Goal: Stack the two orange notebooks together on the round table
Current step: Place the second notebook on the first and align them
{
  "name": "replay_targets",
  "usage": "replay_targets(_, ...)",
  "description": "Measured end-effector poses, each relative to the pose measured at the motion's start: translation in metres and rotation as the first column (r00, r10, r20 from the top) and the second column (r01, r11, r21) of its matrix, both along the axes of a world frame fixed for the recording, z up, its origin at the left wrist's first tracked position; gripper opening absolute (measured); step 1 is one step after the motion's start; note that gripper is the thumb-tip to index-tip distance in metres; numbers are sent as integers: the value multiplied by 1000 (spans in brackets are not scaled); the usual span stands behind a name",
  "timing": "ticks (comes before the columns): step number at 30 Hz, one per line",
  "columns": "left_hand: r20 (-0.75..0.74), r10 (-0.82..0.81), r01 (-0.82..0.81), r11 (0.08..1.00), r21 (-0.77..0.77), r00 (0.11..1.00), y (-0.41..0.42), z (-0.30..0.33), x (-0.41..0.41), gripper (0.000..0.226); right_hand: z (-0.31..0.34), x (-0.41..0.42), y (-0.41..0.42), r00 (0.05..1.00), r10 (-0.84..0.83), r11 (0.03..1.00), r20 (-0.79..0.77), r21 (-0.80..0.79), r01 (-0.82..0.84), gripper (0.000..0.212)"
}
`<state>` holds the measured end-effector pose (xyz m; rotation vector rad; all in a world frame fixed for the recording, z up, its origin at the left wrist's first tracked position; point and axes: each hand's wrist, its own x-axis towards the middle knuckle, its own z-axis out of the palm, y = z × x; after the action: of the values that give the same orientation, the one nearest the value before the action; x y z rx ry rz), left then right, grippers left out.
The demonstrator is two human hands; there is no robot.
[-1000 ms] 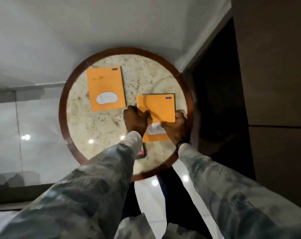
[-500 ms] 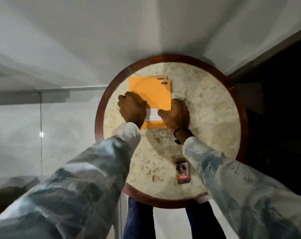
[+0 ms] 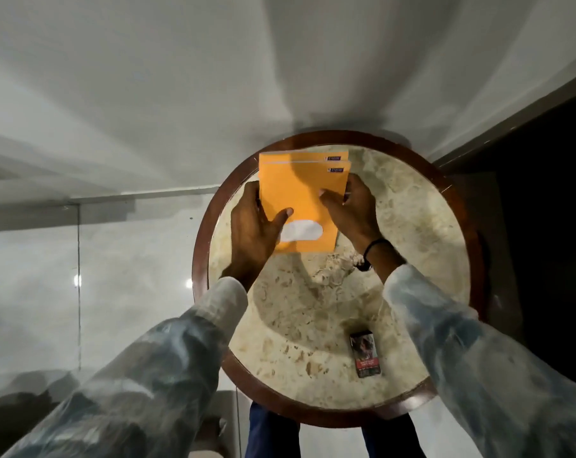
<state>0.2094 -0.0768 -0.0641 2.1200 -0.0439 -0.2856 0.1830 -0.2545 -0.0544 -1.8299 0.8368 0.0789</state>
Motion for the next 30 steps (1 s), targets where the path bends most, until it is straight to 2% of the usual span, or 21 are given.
replay_targets(2,123,87,-83,996,-38,989,3,9,-11,49,13,-15,9,973,19,991,230,-135,13,42)
replay_targets(4,125,154,-156,988,7,980,2,11,-25,51,15,-34,21,941,78,965,328,-264,13,43)
replay_targets(7,-5,120,-119,991,64,993,2,3,-40,57,9,-48,28,970,124,955,211,-292,-59,47)
replay_targets(11,-16,121,-120,991,58,992,0,2,-31,60,7,-36,20,982,135,950,130,-300,-91,48)
replay_targets(13,-64,134,-129,989,71,989,-4,-1,-24,60,3,-22,14,993,118,947,24,-303,-106,43)
replay_targets(16,-155,135,-97,968,230,979,-11,-10,-5,63,-9,-1,7,981,90,961,-169,-244,-131,32)
replay_targets(19,-219,134,-39,920,390,966,-18,-21,10,65,-23,11,4,957,134,946,-259,-253,-201,35)
replay_targets(21,-226,143,-23,887,462,964,-22,-23,15,67,-28,16,2,937,139,922,-320,-303,-240,38)
replay_targets(23,-171,138,-24,842,538,976,-26,-21,13,72,-28,14,-1,936,129,902,-327,-354,-248,33)
replay_targets(25,-63,28,14,810,586,998,-32,-17,3,76,-20,-1,-1,954,96,905,-285,-373,-202,30)
replay_targets(27,22,-197,151,812,564,980,-40,-18,-5,79,-10,-32,3,967,78,901,-241,-398,-172,39)
replay_targets(28,14,-311,251,791,557,950,-44,-20,-7,81,-7,-53,6,968,87,893,-236,-412,-181,40)
replay_targets(30,-76,-471,422,692,585,879,-50,-31,-12,87,-4,-103,10,943,143,871,-301,-414,-264,45)
